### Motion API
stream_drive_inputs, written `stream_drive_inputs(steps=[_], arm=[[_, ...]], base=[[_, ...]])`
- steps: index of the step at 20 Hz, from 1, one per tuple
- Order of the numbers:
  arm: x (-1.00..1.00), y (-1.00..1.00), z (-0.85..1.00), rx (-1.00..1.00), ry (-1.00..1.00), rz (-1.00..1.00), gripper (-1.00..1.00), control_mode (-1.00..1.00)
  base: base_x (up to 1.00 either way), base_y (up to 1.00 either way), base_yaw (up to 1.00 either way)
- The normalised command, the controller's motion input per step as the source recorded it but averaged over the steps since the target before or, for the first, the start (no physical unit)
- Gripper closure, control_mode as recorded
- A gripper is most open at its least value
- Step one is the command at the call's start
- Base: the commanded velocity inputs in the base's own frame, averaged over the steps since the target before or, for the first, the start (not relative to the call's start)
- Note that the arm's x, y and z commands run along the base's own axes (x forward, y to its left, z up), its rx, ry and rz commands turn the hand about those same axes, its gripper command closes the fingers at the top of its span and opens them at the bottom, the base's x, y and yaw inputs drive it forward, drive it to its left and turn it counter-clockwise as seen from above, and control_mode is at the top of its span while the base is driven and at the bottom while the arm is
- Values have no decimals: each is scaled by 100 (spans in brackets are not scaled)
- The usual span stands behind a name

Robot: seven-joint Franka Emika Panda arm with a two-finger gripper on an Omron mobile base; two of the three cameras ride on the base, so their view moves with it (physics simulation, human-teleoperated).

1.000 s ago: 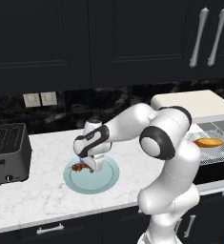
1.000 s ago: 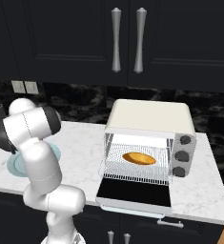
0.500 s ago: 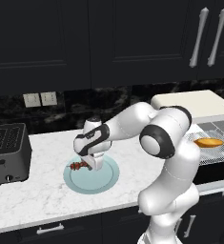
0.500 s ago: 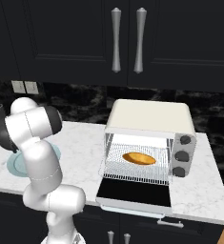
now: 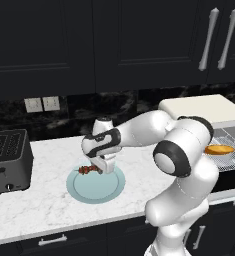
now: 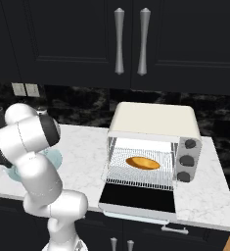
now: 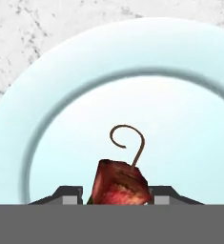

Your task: Pick up the kebab skewer and baguette bread, and place them inside the toaster oven. Close the toaster oven door and start by setting the timer.

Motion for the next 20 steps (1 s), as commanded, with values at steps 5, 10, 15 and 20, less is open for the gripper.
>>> stream_drive_inputs(steps=[5,10,15,20], arm=[[-48,-41,41,0,0,-1,100,-100],[-39,-45,58,0,-3,-1,100,-100],[-22,-67,44,0,-1,0,100,-100],[-21,-74,18,0,-3,-2,100,-100]], base=[[0,0,0],[0,0,0],[0,0,0],[0,0,0]])
